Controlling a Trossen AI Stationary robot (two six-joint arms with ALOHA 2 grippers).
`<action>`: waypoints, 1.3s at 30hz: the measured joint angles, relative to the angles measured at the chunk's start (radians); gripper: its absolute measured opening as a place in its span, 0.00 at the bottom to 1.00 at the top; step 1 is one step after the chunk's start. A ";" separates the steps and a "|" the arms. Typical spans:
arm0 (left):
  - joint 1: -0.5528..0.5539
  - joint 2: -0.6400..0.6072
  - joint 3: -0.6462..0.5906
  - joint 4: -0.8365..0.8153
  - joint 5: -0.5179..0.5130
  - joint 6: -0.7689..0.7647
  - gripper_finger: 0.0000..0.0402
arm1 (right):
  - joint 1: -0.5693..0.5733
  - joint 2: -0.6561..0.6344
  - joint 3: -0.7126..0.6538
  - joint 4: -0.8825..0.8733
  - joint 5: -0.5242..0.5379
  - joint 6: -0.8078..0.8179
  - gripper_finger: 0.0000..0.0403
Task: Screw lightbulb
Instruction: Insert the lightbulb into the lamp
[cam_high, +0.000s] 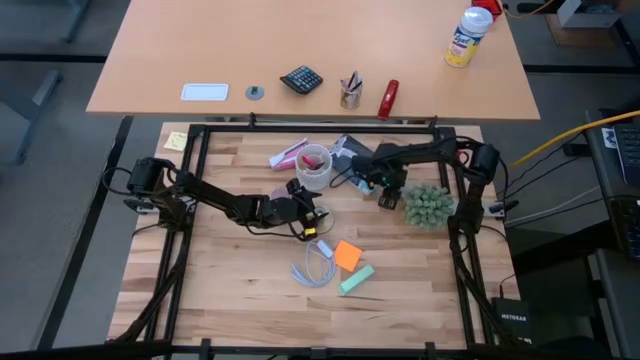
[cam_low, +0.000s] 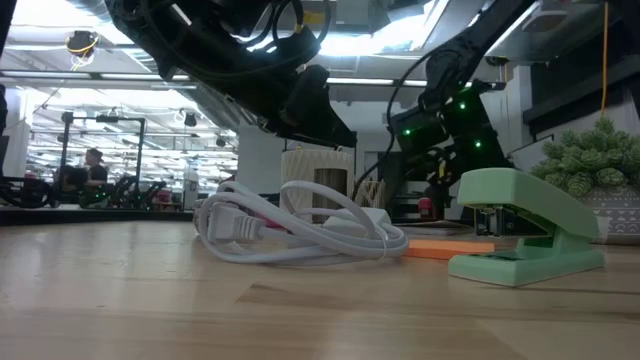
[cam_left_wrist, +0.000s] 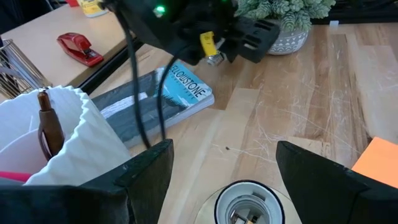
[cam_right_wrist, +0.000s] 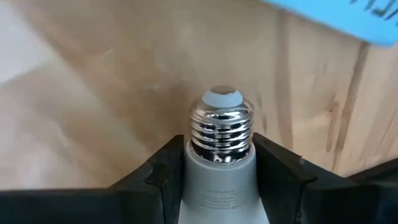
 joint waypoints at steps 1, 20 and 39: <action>0.000 0.000 0.000 0.000 0.000 0.002 0.68 | 0.010 -0.001 0.000 -0.007 0.003 0.000 0.41; 0.000 -0.115 0.000 -0.010 -0.005 0.008 0.68 | 0.077 -0.274 0.003 -0.008 0.146 0.041 0.44; -0.008 -0.486 0.000 -0.321 -0.009 -0.006 0.68 | 0.208 -0.376 0.003 0.347 0.164 -0.347 0.43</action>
